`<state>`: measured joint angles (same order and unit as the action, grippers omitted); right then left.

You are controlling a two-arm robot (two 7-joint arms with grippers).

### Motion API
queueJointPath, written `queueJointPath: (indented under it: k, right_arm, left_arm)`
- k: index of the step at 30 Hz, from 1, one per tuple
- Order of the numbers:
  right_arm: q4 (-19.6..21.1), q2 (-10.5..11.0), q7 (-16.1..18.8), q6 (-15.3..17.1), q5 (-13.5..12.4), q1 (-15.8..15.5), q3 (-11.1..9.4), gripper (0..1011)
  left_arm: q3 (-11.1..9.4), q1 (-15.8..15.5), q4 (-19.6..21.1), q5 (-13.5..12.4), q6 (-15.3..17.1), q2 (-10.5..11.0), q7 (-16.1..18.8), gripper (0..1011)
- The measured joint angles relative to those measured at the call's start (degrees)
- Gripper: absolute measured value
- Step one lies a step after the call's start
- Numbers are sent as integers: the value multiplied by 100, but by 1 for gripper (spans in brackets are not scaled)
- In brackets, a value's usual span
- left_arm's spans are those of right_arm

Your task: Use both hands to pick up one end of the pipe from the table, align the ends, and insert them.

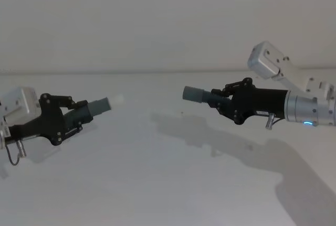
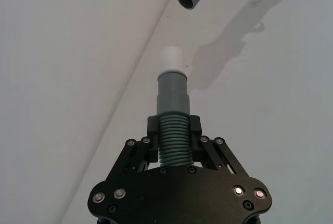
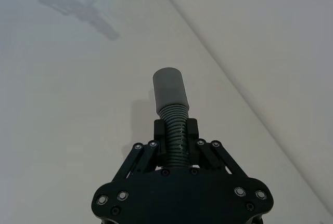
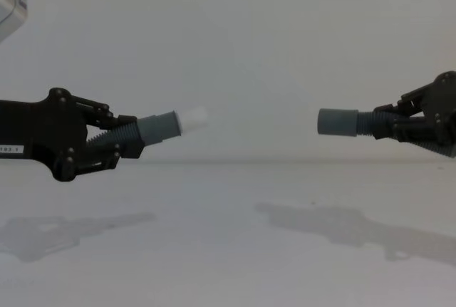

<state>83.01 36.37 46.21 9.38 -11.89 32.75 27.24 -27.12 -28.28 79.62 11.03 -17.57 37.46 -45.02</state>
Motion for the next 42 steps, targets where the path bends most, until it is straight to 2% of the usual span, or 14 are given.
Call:
queueJointPath:
  k: [18, 42]
  right_arm:
    - [67, 83, 411, -248, -145, 198, 187, 213]
    - [-331, -151, 900, -385, -194, 664, 620, 213]
  left_arm:
    - [-209, -341, -502, -121, -680, -156, -155, 304]
    - [-453, -619, -884, -325, -1466, -259, -249, 304]
